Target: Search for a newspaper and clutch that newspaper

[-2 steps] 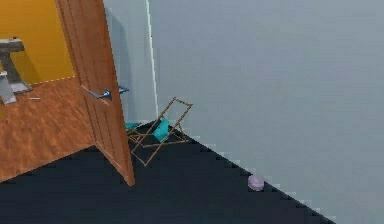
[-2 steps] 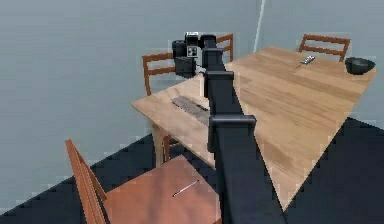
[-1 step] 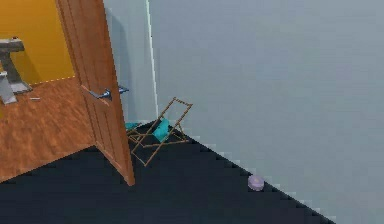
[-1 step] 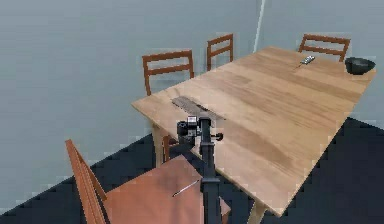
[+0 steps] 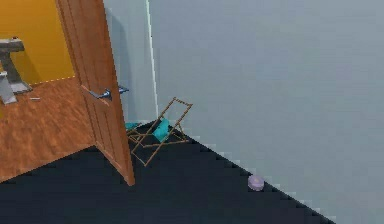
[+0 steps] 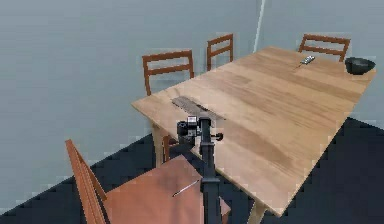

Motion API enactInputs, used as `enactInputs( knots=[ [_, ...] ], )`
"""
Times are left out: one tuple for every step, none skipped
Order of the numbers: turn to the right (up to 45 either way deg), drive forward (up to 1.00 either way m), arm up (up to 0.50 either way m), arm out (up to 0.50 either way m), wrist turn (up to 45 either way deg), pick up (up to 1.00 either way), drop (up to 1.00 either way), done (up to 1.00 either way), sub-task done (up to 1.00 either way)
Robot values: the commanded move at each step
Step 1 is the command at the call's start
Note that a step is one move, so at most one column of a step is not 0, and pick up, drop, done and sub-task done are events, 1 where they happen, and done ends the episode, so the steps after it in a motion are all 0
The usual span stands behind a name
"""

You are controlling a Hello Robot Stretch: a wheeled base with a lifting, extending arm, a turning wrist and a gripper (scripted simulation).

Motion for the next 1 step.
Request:
enactInputs(
  knots=[
    [0.0, 0.0, 0.1, 0.0, 0.0, 0.0, 0.0, 0.0, 0.0]
  ],
)
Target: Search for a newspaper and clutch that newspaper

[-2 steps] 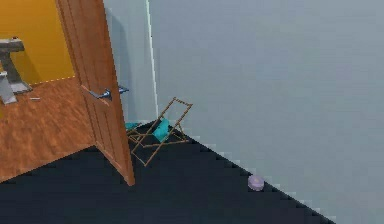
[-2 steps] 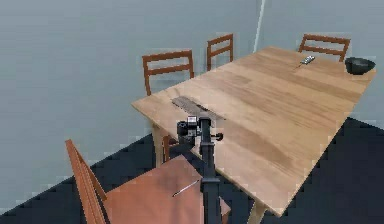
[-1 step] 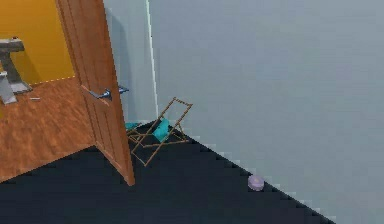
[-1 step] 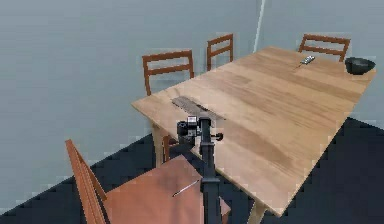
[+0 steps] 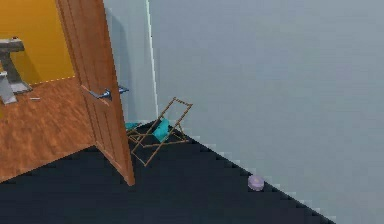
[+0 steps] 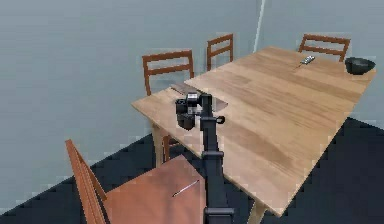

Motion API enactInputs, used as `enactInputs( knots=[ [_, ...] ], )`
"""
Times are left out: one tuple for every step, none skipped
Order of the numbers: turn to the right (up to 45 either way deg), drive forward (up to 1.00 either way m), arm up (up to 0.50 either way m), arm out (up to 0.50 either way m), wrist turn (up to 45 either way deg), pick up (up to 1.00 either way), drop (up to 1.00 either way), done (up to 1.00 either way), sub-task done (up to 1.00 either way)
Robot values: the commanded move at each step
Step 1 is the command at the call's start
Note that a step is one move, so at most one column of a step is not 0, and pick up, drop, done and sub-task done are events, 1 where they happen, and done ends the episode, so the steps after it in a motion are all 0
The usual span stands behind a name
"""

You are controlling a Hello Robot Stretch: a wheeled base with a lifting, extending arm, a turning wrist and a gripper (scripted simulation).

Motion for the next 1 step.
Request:
enactInputs(
  knots=[
    [0.0, 0.0, 0.0, 0.0, 0.0, 0.0, 0.0, 1.0, 0.0]
  ],
)
